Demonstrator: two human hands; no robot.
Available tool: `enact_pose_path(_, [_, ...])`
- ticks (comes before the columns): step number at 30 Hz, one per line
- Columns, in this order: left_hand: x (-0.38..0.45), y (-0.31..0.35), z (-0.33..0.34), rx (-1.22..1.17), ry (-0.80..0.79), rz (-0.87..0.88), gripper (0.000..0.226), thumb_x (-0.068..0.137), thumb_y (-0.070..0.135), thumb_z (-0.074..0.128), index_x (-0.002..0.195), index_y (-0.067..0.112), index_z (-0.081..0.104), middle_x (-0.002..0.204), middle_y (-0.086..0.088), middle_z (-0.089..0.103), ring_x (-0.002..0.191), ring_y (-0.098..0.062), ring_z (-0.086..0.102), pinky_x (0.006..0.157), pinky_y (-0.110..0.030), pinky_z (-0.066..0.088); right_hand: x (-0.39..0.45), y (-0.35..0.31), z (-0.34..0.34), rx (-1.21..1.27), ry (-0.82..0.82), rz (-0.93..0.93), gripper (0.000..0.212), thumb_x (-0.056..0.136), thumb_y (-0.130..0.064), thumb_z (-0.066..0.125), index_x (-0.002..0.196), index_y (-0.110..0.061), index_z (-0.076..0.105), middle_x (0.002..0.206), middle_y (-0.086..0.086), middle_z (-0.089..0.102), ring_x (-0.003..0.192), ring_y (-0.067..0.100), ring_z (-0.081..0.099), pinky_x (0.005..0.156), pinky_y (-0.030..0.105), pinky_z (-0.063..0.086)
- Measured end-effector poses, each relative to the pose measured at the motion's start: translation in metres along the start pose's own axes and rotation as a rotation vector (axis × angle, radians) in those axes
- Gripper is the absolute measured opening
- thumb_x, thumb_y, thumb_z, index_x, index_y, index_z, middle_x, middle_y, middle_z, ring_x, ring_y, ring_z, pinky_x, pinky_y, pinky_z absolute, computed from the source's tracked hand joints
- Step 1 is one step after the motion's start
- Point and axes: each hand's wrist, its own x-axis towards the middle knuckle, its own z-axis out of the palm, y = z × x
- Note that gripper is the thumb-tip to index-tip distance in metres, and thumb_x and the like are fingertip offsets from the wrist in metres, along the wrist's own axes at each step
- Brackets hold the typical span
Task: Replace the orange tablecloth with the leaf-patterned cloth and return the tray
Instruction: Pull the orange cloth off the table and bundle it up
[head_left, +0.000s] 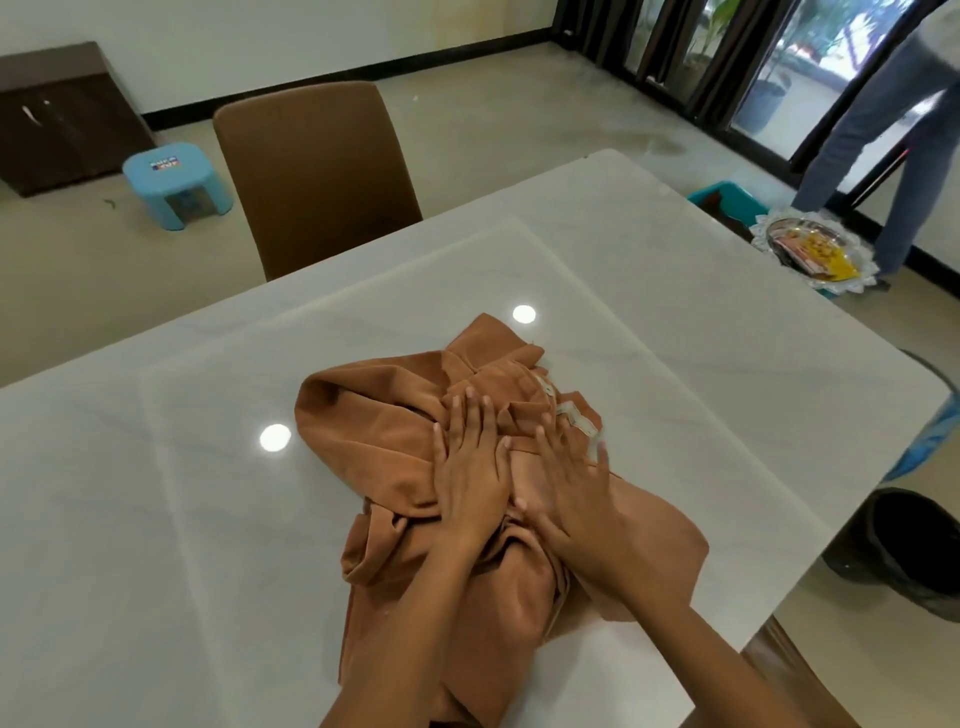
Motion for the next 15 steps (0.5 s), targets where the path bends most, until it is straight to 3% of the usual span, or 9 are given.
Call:
enact_pose_path(2, [0.002, 0.001, 0.001, 0.024, 0.024, 0.024, 0.056, 0.097, 0.039, 0.022, 0.147, 0.014, 0.018, 0.156, -0.005, 0.016, 0.144, -0.014, 0.0, 0.115, -0.037, -0.003, -0.022, 0.016, 0.001, -0.135, 0.082, 0.14, 0.071, 0.094, -0.059, 0.016, 0.151, -0.019, -0.001, 0.159, 0.0, -0.008, 0.145, 0.019, -0.008, 0.114, 0.05, -0.01])
enact_pose_path(5, [0.003, 0.0, 0.002, 0.05, 0.04, 0.051, 0.057, 0.097, 0.039, 0.024, 0.147, 0.012, 0.024, 0.156, -0.008, 0.02, 0.144, -0.017, 0.01, 0.115, -0.039, 0.003, -0.044, 0.037, 0.015, 0.093, 0.203, 0.388, 0.068, 0.093, -0.063, 0.013, 0.15, -0.026, 0.011, 0.159, -0.005, 0.003, 0.146, 0.019, -0.001, 0.113, 0.057, -0.004])
enact_pose_path(7, [0.003, -0.001, 0.001, 0.048, 0.019, 0.048, 0.057, 0.097, 0.039, 0.023, 0.148, 0.013, 0.023, 0.156, -0.008, 0.019, 0.144, -0.018, 0.011, 0.115, -0.04, 0.005, -0.05, 0.038, 0.025, 0.367, 0.295, 0.382, 0.066, 0.094, -0.06, 0.02, 0.15, -0.026, 0.014, 0.159, -0.008, 0.005, 0.146, 0.015, 0.005, 0.115, 0.056, 0.006])
enact_pose_path(10, [0.001, -0.001, 0.002, 0.021, 0.007, 0.038, 0.058, 0.098, 0.041, 0.021, 0.15, 0.016, 0.015, 0.157, -0.008, 0.013, 0.145, -0.019, 0.009, 0.116, -0.04, 0.006, -0.044, 0.02, 0.031, 0.722, 0.385, 0.325, 0.066, 0.095, -0.058, 0.027, 0.15, -0.03, 0.003, 0.158, -0.012, 0.002, 0.144, 0.009, 0.01, 0.117, 0.035, 0.018])
enact_pose_path(13, [-0.001, 0.0, 0.002, -0.022, 0.025, 0.044, 0.059, 0.099, 0.04, 0.02, 0.151, 0.017, 0.005, 0.158, -0.007, 0.009, 0.146, -0.018, 0.007, 0.117, -0.038, 0.006, -0.022, -0.003, 0.019, 0.67, 0.317, 0.391, 0.065, 0.092, -0.062, 0.021, 0.147, -0.04, -0.005, 0.154, -0.025, 0.004, 0.137, -0.007, 0.019, 0.109, 0.02, 0.027])
enact_pose_path(15, [-0.001, 0.002, 0.001, -0.071, 0.024, 0.029, 0.059, 0.099, 0.039, 0.02, 0.15, 0.015, 0.004, 0.158, -0.008, 0.012, 0.145, -0.017, 0.012, 0.117, -0.037, 0.007, -0.008, -0.028, -0.008, 0.642, 0.27, 0.325, 0.064, 0.092, -0.064, 0.016, 0.149, -0.038, 0.003, 0.157, -0.015, 0.007, 0.14, 0.002, 0.018, 0.112, 0.03, 0.027])
